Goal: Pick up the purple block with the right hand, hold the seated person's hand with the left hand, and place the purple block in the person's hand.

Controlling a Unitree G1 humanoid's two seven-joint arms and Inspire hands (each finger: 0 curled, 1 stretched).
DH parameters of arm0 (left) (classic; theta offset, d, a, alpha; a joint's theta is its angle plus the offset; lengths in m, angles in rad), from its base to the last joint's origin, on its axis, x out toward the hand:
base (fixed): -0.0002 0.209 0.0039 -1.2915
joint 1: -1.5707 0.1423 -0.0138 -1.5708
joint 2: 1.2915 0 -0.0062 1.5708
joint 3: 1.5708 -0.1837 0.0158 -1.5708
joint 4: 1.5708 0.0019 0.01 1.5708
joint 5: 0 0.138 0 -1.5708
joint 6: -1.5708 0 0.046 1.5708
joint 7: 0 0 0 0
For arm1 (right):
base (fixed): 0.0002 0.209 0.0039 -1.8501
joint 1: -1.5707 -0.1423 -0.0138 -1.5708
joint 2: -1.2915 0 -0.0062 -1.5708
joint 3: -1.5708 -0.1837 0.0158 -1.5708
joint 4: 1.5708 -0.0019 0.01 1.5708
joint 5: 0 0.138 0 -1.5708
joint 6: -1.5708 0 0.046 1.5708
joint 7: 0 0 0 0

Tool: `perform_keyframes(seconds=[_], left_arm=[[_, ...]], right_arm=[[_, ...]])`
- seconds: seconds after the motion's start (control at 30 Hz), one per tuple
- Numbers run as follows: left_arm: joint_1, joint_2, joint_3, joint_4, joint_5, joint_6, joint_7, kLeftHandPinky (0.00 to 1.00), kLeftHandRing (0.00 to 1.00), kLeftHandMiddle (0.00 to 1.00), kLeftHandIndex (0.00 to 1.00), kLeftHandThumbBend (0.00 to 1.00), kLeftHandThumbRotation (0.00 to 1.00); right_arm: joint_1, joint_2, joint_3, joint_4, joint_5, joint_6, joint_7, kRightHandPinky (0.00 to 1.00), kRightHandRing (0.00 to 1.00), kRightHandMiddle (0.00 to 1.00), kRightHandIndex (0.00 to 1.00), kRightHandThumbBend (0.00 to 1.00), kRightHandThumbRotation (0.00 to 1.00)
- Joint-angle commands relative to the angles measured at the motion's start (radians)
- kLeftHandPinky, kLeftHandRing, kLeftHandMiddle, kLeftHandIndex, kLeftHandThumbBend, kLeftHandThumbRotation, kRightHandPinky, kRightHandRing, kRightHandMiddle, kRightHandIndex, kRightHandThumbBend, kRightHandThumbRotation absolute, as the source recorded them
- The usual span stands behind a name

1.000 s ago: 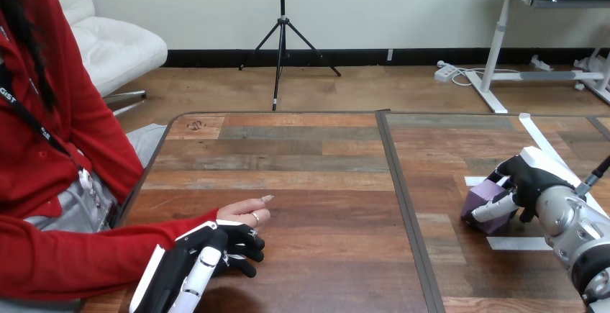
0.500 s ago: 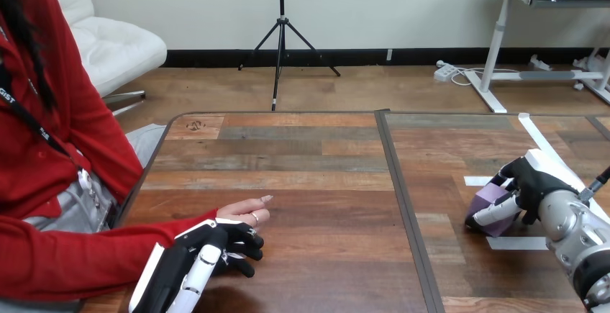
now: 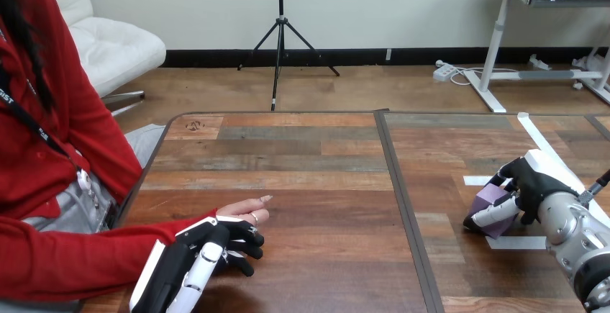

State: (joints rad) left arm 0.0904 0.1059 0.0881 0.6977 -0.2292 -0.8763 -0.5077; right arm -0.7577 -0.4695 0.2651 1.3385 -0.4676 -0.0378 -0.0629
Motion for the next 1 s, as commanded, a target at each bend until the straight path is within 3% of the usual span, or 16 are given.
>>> perform_keyframes(seconds=[0.0,0.17,0.37,0.47,0.6,0.97], left_arm=[[-0.055,0.017,0.002,-0.012,0.038,-0.031,0.023,0.43,0.55,0.58,0.55,0.56,0.82],[-0.040,0.040,0.008,-0.038,0.153,-0.063,0.104,0.43,0.56,0.58,0.55,0.55,0.83],[-0.004,0.089,0.038,-0.154,0.430,-0.074,0.292,0.47,0.57,0.59,0.55,0.56,0.77],[0.018,0.103,0.052,-0.236,0.547,-0.043,0.373,0.50,0.59,0.60,0.56,0.59,0.72],[0.045,0.120,0.057,-0.350,0.629,0.008,0.408,0.55,0.62,0.62,0.59,0.65,0.66],[0.092,0.148,0.079,-0.595,0.836,0.140,0.481,0.81,0.77,0.78,0.77,0.82,0.58]], right_arm=[[-0.023,-0.006,-0.016,-0.024,0.014,-0.034,-0.026,0.40,0.46,0.51,0.51,0.73,0.00],[-0.018,-0.013,-0.023,-0.031,0.019,-0.063,-0.025,0.40,0.47,0.52,0.52,0.74,0.00],[-0.016,-0.021,-0.029,-0.042,0.023,-0.079,-0.020,0.42,0.48,0.53,0.53,0.74,0.00],[-0.012,-0.027,-0.036,-0.049,0.031,-0.096,-0.015,0.42,0.48,0.53,0.53,0.73,0.00],[-0.001,-0.038,-0.047,-0.062,0.042,-0.131,-0.016,0.42,0.47,0.52,0.53,0.73,0.00],[0.030,-0.068,-0.066,-0.096,0.068,-0.219,-0.004,0.43,0.47,0.51,0.52,0.68,0.00]])
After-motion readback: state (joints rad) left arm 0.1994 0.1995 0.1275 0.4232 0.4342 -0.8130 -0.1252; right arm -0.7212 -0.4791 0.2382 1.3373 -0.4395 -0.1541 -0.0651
